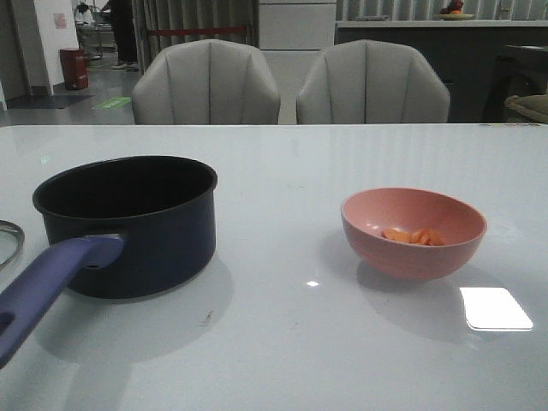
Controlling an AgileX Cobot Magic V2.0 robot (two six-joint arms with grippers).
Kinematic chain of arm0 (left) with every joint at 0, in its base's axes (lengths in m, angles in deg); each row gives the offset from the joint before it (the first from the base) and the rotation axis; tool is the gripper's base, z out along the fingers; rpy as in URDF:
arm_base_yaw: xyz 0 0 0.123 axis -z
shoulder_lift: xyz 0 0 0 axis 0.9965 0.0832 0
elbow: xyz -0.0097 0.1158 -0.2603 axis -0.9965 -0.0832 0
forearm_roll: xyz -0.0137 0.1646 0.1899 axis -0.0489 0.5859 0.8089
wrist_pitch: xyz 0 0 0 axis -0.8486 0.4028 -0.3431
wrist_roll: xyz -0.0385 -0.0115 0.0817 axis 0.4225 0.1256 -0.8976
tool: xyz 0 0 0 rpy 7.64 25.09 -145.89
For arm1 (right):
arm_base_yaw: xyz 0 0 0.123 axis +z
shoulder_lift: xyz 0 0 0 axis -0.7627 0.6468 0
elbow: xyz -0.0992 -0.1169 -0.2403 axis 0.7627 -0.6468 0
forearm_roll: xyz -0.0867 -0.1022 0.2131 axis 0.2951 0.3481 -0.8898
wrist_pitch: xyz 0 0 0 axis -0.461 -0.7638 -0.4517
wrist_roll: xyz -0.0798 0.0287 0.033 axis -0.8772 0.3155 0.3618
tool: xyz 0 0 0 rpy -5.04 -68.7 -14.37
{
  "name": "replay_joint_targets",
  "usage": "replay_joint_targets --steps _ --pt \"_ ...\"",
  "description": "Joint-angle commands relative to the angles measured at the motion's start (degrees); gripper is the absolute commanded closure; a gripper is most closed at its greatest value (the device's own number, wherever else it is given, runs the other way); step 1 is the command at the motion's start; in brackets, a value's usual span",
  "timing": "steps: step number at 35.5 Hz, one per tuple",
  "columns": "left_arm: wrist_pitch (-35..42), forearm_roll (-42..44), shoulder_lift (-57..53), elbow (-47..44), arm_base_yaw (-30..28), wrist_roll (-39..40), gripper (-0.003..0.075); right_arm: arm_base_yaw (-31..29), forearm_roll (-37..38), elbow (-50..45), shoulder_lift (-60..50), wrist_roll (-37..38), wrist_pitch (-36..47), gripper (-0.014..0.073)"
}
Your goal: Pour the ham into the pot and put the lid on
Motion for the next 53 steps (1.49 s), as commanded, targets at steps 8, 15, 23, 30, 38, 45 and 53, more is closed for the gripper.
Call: replay_joint_targets --steps 8,15,23,30,38,45,53 --pt "4.1 -0.7 0.5 1.7 0.4 -0.1 0.0116 3.9 -0.8 15.3 16.4 -0.6 -4.2 0.0057" --pt "4.1 -0.7 0.5 1.7 0.4 -0.1 0.0116 3.9 -0.8 22.1 25.7 -0.6 -8.0 0.0057" --pt "4.1 -0.7 0.5 1.7 0.4 -0.1 0.0116 3.9 -1.0 27.2 33.3 -0.6 -9.9 0.0057" --pt "4.1 -0.7 0.5 1.7 0.4 -0.1 0.0116 3.8 -1.0 29.4 37.5 -0.6 -9.7 0.0148" --pt "4.1 -0.7 0.5 1.7 0.4 -0.1 0.0116 3.8 -1.0 30.8 40.9 -0.6 -10.1 0.0466" --pt "4.1 -0.7 0.5 1.7 0.4 -0.1 0.0116 3.8 -0.7 30.8 40.9 -1.3 -8.9 0.0457" --pt "4.1 -0.7 0.5 1.7 0.4 -0.1 0.0116 4.0 -0.9 34.2 36.9 -3.8 -9.3 0.0457"
